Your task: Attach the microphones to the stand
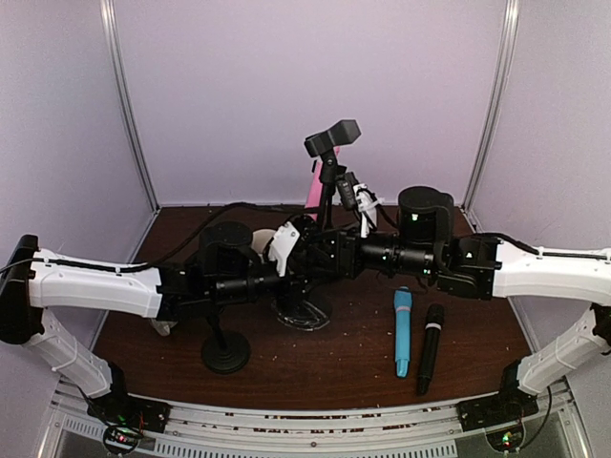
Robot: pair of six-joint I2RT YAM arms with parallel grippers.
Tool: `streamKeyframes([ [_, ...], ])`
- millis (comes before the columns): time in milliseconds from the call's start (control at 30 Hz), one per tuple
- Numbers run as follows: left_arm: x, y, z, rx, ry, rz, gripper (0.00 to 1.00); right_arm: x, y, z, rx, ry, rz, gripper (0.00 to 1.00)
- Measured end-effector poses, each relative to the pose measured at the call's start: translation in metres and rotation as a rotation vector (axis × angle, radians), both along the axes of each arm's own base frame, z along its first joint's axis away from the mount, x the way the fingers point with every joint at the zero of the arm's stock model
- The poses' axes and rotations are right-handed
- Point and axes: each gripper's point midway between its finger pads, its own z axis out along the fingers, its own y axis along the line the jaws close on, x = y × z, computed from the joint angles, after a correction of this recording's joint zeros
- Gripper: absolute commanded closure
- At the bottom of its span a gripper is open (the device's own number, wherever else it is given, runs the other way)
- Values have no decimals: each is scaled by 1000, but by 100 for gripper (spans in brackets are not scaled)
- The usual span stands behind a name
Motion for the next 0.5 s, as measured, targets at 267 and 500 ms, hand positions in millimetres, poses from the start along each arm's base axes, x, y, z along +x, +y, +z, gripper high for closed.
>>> streamKeyframes([
  [267, -14, 1, 6, -44, -7, -68, 100, -13, 1, 5, 9, -73, 97, 100],
  [500, -46, 1, 21, -93, -3, -250, 100, -34, 1, 17, 7, -175, 345, 68],
])
